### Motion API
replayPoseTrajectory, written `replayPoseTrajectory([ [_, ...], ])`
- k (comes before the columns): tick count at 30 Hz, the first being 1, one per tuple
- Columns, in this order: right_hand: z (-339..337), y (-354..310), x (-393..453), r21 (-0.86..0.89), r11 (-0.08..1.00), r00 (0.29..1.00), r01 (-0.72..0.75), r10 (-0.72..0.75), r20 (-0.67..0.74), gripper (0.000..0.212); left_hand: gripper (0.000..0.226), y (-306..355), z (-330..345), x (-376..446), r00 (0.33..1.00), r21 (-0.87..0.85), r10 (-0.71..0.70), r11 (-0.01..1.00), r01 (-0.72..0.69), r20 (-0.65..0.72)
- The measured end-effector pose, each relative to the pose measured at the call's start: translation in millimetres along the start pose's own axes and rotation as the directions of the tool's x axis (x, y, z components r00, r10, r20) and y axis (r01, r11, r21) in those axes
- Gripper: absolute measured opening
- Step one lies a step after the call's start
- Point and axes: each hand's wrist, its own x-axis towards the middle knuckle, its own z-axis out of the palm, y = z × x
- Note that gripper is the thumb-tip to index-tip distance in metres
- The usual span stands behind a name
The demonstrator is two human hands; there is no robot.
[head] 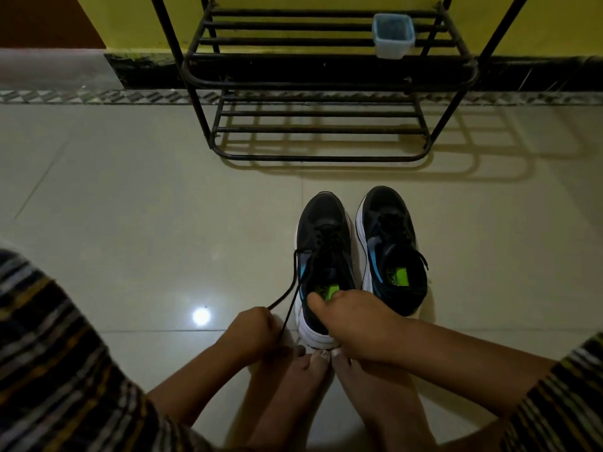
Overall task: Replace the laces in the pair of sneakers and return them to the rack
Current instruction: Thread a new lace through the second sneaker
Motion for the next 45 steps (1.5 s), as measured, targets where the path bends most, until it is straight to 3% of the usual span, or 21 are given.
replayPoseTrajectory([
  [2, 1, 0, 0, 0.016, 1.000, 1.000, -0.012, 0.012, -0.001, 0.063, 0.030, -1, -3, -1, 1.000, 0.076, 0.010, 0.997, -0.011, 0.010],
  [4, 2, 1, 0, 0.028, 0.999, 1.000, -0.023, 0.023, 0.005, 0.062, 0.028, -4, -1, 3, 0.999, 0.047, 0.018, 0.999, -0.017, -0.026],
  [8, 4, 2, 1, 0.063, 0.997, 0.999, -0.047, 0.047, 0.001, 0.057, 0.018, -12, 2, 5, 0.978, -0.033, 0.016, 0.999, -0.023, -0.208],
  [12, 5, 3, 0, 0.083, 0.995, 0.999, -0.046, 0.046, 0.002, 0.057, 0.035, -21, 2, 7, 0.952, -0.073, 0.005, 0.997, -0.029, -0.305],
  [18, 5, 3, 2, 0.103, 0.993, 0.998, -0.064, 0.063, 0.014, 0.056, 0.019, -29, 5, 15, 0.959, 0.012, 0.009, 1.000, -0.006, -0.283],
  [21, 6, 3, 2, 0.108, 0.991, 0.997, -0.076, 0.075, 0.013, 0.056, 0.030, -34, 4, 19, 0.966, 0.078, 0.024, 0.997, -0.004, -0.258],
  [25, 7, 3, 1, 0.107, 0.991, 0.997, -0.077, 0.076, 0.008, 0.054, 0.024, -30, -3, 17, 0.970, 0.171, 0.052, 0.985, -0.010, -0.239],
  [27, 7, 3, 0, 0.108, 0.992, 0.997, -0.072, 0.072, 0.001, 0.053, 0.021, -33, -8, 17, 0.960, 0.127, 0.043, 0.992, -0.008, -0.278],
  [30, 7, 4, 0, 0.118, 0.991, 0.998, -0.063, 0.063, 0.004, 0.052, 0.006, -40, -25, 17, 0.924, -0.205, -0.018, 0.977, -0.066, -0.383],
  [32, 7, 4, 0, 0.120, 0.991, 0.998, -0.064, 0.064, -0.002, 0.054, 0.015, -40, -39, 16, 0.910, -0.380, -0.014, 0.911, -0.159, -0.415],
  [34, 6, 4, 0, 0.115, 0.992, 0.998, -0.057, 0.058, -0.001, 0.053, 0.026, -41, -51, 14, 0.882, -0.448, 0.019, 0.856, -0.258, -0.471],
  [39, 4, 4, 0, 0.119, 0.992, 0.999, -0.050, 0.050, 0.004, 0.054, 0.014, -40, -61, 6, 0.756, -0.217, 0.155, 0.904, -0.368, -0.636],
  [42, 4, 4, -1, 0.132, 0.989, 0.998, -0.059, 0.059, 0.002, 0.057, 0.004, -42, -65, 4, 0.617, 0.041, 0.266, 0.935, -0.353, -0.741],
  [43, 4, 4, 0, 0.131, 0.989, 0.998, -0.063, 0.063, 0.006, 0.059, 0.004, -42, -65, 3, 0.589, 0.062, 0.275, 0.932, -0.356, -0.760],
  [45, 4, 4, 0, 0.126, 0.990, 0.998, -0.067, 0.066, 0.010, 0.062, 0.005, -40, -65, 0, 0.610, -0.098, 0.175, 0.917, -0.387, -0.773],
])
